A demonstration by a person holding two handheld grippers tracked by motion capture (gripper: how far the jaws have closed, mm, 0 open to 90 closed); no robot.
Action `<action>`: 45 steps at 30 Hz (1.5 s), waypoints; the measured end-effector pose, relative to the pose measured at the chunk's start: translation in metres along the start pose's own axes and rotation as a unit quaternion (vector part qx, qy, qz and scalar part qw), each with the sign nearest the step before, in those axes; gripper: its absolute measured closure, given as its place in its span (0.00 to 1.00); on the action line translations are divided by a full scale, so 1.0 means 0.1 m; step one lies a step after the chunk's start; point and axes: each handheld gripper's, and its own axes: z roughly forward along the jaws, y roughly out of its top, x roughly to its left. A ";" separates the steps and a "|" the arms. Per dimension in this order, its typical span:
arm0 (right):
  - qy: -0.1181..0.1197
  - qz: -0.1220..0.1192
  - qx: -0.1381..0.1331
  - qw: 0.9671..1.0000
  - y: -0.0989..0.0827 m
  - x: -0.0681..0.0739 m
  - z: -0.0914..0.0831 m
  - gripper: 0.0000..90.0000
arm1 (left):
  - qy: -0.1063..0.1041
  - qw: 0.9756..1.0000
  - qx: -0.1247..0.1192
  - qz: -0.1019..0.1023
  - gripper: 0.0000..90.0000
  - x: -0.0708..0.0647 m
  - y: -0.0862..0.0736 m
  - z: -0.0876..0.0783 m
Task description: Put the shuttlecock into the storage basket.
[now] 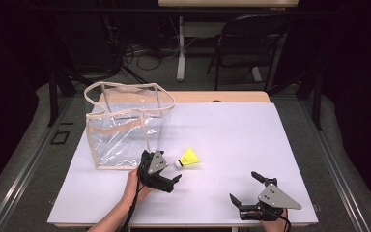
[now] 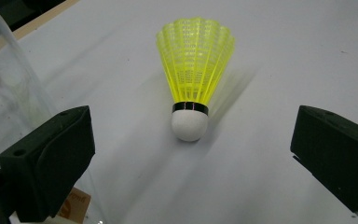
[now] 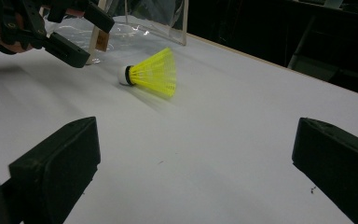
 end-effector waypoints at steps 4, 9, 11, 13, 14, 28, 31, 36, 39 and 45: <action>0.000 -0.001 0.000 1.000 0.00 0.00 0.00 0.01 | -0.003 1.000 0.014 0.002 0.00 0.01 0.04 0.06; 0.000 0.000 0.002 1.000 0.00 0.00 0.00 0.01 | -0.005 0.999 0.046 0.007 0.02 0.01 0.07 0.16; 0.000 0.001 0.003 1.000 0.00 0.00 0.00 0.01 | -0.010 0.998 0.057 0.002 0.04 0.03 0.08 0.20; 0.000 0.001 0.003 1.000 0.00 0.00 0.00 0.01 | -0.011 0.998 0.064 0.003 0.05 0.03 0.09 0.22; 0.000 0.001 0.003 1.000 0.00 0.00 0.00 0.01 | -0.011 0.998 0.067 0.003 0.07 0.04 0.09 0.23; 0.000 0.001 0.004 1.000 0.00 0.00 0.00 0.01 | -0.015 0.995 0.097 0.017 0.34 0.05 0.15 0.35; 0.000 0.001 0.004 1.000 -0.01 0.00 0.00 0.01 | -0.018 0.994 0.103 0.017 0.41 0.06 0.15 0.37; 0.000 0.001 0.005 1.000 -0.01 0.00 0.00 0.01 | -0.029 0.994 0.102 0.015 0.52 0.07 0.13 0.39; 0.000 0.001 0.007 1.000 -0.01 0.00 0.01 0.01 | -0.034 0.994 0.101 0.016 0.56 0.07 0.13 0.39; 0.000 0.000 0.008 1.000 -0.01 0.00 0.01 0.01 | -0.038 0.994 0.100 0.015 0.63 0.08 0.11 0.40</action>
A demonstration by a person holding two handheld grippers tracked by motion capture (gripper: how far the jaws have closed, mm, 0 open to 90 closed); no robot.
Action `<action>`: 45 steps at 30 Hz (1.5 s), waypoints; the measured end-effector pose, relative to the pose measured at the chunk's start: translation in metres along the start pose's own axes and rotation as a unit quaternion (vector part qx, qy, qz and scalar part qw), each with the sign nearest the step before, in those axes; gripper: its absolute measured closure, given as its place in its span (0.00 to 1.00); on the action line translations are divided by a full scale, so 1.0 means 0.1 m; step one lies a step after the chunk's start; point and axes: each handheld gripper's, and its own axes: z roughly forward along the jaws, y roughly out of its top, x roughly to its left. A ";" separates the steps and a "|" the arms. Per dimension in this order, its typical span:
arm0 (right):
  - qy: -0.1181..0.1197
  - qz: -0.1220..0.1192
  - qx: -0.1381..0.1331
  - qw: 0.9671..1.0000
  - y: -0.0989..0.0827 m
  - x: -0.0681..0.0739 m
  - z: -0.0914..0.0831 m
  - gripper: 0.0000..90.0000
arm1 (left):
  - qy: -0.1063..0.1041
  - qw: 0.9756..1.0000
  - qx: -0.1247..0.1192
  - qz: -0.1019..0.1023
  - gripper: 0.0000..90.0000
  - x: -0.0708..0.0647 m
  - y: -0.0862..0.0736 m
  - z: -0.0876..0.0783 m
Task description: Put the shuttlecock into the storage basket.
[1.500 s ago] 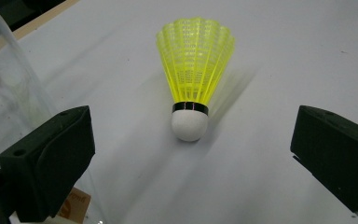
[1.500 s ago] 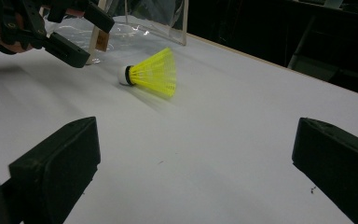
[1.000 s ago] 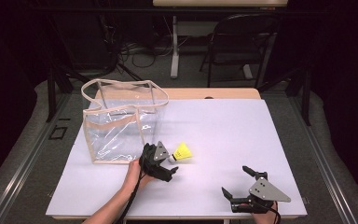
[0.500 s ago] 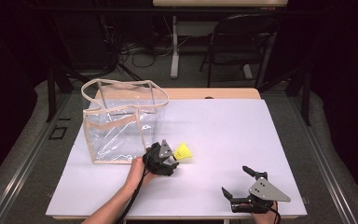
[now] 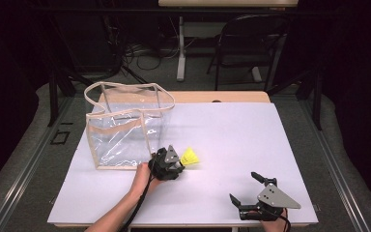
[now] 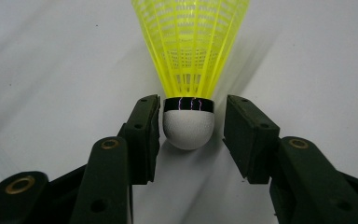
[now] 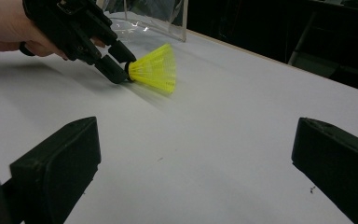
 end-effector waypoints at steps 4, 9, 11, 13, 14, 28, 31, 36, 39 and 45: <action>0.001 0.001 0.001 1.000 0.00 0.00 0.00 0.01 | -0.002 1.000 0.002 -0.001 0.65 0.00 -0.01 0.02; 0.000 0.001 0.002 1.000 0.00 0.00 0.00 0.01 | -0.002 1.000 -0.004 -0.011 0.69 0.02 -0.02 0.02; 0.000 0.002 0.003 1.000 0.00 0.00 0.01 0.01 | -0.007 1.000 -0.006 -0.015 0.71 0.03 -0.03 0.02; 0.000 0.001 0.003 1.000 0.00 0.00 0.01 0.01 | -0.010 1.000 -0.007 -0.015 0.71 0.04 -0.03 0.02; 0.001 0.001 0.003 1.000 0.00 0.00 0.01 0.01 | -0.011 1.000 -0.007 -0.015 0.71 0.04 -0.03 0.02; 0.000 0.000 0.004 1.000 0.00 0.00 0.00 0.01 | -0.010 1.000 -0.020 -0.019 0.72 0.05 -0.05 -0.02; 0.000 0.000 0.003 1.000 0.00 0.00 0.00 0.01 | -0.010 1.000 -0.021 -0.019 0.72 0.05 -0.04 -0.03; 0.000 0.001 0.003 1.000 0.00 0.00 0.00 0.01 | -0.008 0.999 -0.026 -0.018 0.72 0.05 -0.04 -0.06; 0.000 0.001 0.003 1.000 0.00 0.00 0.00 0.01 | -0.007 0.999 -0.028 -0.018 0.72 0.05 -0.04 -0.07; 0.000 0.000 0.003 1.000 0.00 0.00 0.00 0.01 | -0.007 0.999 -0.034 -0.019 0.72 0.05 -0.03 -0.11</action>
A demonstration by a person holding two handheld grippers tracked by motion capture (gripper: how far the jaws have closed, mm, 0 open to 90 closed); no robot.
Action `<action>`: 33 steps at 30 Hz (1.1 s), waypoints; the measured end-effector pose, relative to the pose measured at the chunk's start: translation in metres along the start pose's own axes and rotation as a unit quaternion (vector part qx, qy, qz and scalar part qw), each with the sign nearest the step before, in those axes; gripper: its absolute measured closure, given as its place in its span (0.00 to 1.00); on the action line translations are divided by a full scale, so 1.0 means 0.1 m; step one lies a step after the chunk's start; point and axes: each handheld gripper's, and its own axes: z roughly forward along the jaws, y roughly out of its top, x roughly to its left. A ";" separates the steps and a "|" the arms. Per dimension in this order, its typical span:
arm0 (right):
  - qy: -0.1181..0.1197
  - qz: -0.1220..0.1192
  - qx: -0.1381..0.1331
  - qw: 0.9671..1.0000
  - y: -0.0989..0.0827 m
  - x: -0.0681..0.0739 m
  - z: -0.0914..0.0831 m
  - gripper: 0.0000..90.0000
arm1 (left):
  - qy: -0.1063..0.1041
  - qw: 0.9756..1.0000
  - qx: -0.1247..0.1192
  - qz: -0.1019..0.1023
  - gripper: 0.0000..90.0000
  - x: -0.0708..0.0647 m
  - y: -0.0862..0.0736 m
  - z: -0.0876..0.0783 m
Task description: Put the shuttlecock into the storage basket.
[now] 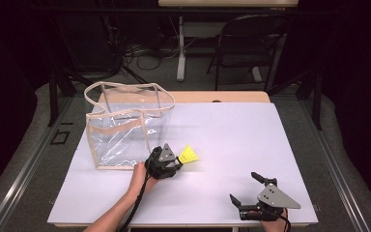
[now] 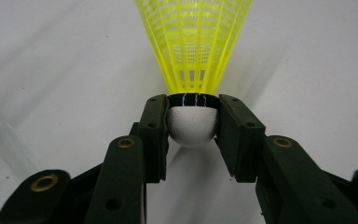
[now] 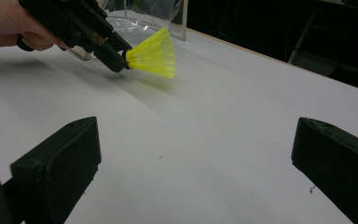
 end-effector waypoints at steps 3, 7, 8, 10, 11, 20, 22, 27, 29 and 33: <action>0.000 0.000 0.000 1.000 0.00 0.00 0.00 0.01 | 0.001 1.000 -0.001 0.001 0.72 0.01 0.01 -0.02; 0.001 0.000 0.000 1.000 0.00 0.00 0.00 0.01 | 0.003 1.000 -0.005 0.000 0.72 0.01 0.02 -0.04; 0.001 0.001 0.001 1.000 0.00 0.00 0.00 0.01 | 0.003 1.000 -0.005 0.001 0.72 0.02 0.02 -0.05; 0.001 0.001 0.001 1.000 0.00 0.00 0.00 0.01 | 0.004 1.000 -0.008 -0.001 0.72 0.02 0.03 -0.06; 0.001 0.001 0.001 1.000 0.00 0.00 0.00 0.01 | 0.005 1.000 -0.009 0.002 0.72 0.02 0.03 -0.07; 0.001 0.001 0.001 1.000 0.00 0.00 0.00 0.01 | 0.008 1.000 -0.016 0.008 0.72 0.00 0.08 -0.13; 0.001 0.000 0.001 1.000 0.00 0.00 0.00 0.01 | 0.007 1.000 -0.018 0.009 0.72 0.00 0.09 -0.15; 0.000 0.000 0.002 1.000 0.00 0.00 0.00 0.01 | 0.008 1.000 -0.021 0.010 0.72 0.00 0.10 -0.18; 0.000 0.000 0.001 1.000 0.00 0.00 0.00 0.01 | 0.009 1.000 -0.023 0.010 0.72 -0.01 0.11 -0.19; 0.000 0.000 0.002 1.000 0.00 0.00 0.00 0.01 | 0.009 1.000 -0.025 0.013 0.72 -0.01 0.12 -0.20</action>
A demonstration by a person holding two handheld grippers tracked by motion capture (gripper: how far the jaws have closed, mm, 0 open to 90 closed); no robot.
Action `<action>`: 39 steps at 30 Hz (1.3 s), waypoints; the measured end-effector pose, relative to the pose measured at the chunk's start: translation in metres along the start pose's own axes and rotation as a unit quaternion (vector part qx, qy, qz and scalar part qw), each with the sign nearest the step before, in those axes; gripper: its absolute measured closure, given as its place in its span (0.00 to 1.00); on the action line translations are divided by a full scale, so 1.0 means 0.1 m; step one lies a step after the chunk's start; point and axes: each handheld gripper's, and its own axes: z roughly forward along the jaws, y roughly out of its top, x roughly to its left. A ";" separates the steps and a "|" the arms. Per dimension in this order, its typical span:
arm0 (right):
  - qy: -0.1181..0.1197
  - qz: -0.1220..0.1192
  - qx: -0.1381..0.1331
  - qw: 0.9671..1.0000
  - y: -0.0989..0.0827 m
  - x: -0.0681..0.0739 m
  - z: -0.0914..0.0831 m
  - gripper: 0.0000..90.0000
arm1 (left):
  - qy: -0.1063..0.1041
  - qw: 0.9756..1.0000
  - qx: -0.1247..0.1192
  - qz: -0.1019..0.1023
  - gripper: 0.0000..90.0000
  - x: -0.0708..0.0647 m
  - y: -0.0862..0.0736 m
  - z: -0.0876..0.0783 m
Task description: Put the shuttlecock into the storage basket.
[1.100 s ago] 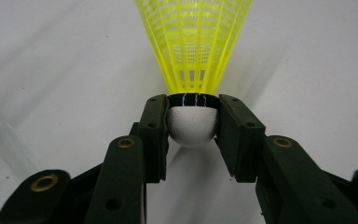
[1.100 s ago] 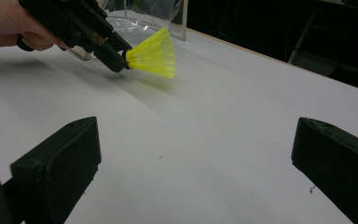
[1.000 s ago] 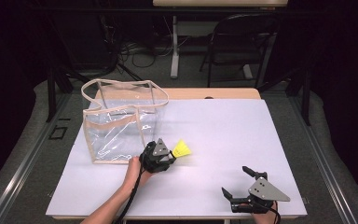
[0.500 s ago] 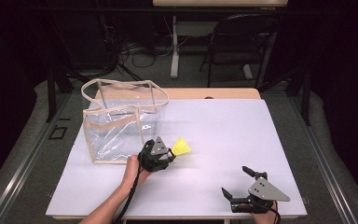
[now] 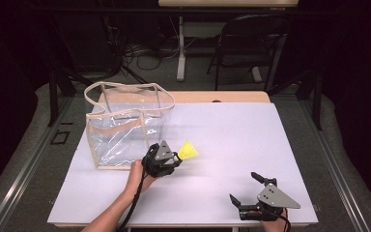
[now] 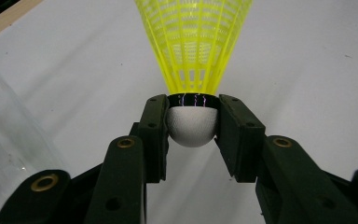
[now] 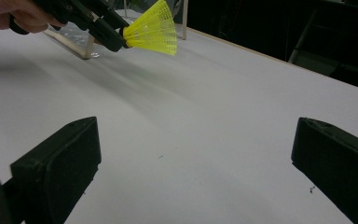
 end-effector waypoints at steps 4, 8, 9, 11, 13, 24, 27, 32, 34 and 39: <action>-0.001 -0.001 0.000 1.000 0.00 0.00 0.00 0.01 | 0.000 1.000 -0.002 0.000 0.72 0.00 0.01 -0.02; -0.001 -0.001 -0.001 1.000 0.00 0.00 0.00 0.01 | 0.001 1.000 -0.005 0.001 0.72 -0.01 0.02 -0.03; 0.000 -0.001 0.000 1.000 0.00 0.00 0.00 0.01 | 0.001 1.000 -0.005 0.001 0.72 -0.01 0.02 -0.03; 0.000 -0.001 0.000 1.000 0.00 0.00 0.00 0.01 | 0.000 1.000 -0.004 0.001 0.72 -0.01 0.02 -0.04; 0.000 0.000 -0.001 1.000 0.00 0.00 0.00 0.01 | -0.001 1.000 -0.006 0.001 0.72 -0.02 0.02 -0.03; 0.000 0.001 -0.001 1.000 0.00 0.00 0.00 0.01 | 0.003 1.000 -0.009 0.007 0.72 -0.01 0.04 -0.08; 0.000 0.001 0.000 1.000 0.00 0.00 0.00 0.01 | 0.000 1.000 -0.011 0.004 0.72 0.00 0.04 -0.10; -0.001 0.004 0.001 1.000 -0.01 0.00 0.00 0.01 | 0.002 1.000 -0.013 0.004 0.72 0.01 0.05 -0.12; -0.001 0.003 0.002 1.000 -0.01 0.00 0.00 0.01 | 0.003 1.000 -0.011 0.009 0.72 0.02 0.07 -0.14; -0.001 0.003 0.002 1.000 -0.01 0.00 0.00 0.01 | 0.007 1.000 -0.015 0.015 0.72 0.01 0.13 -0.18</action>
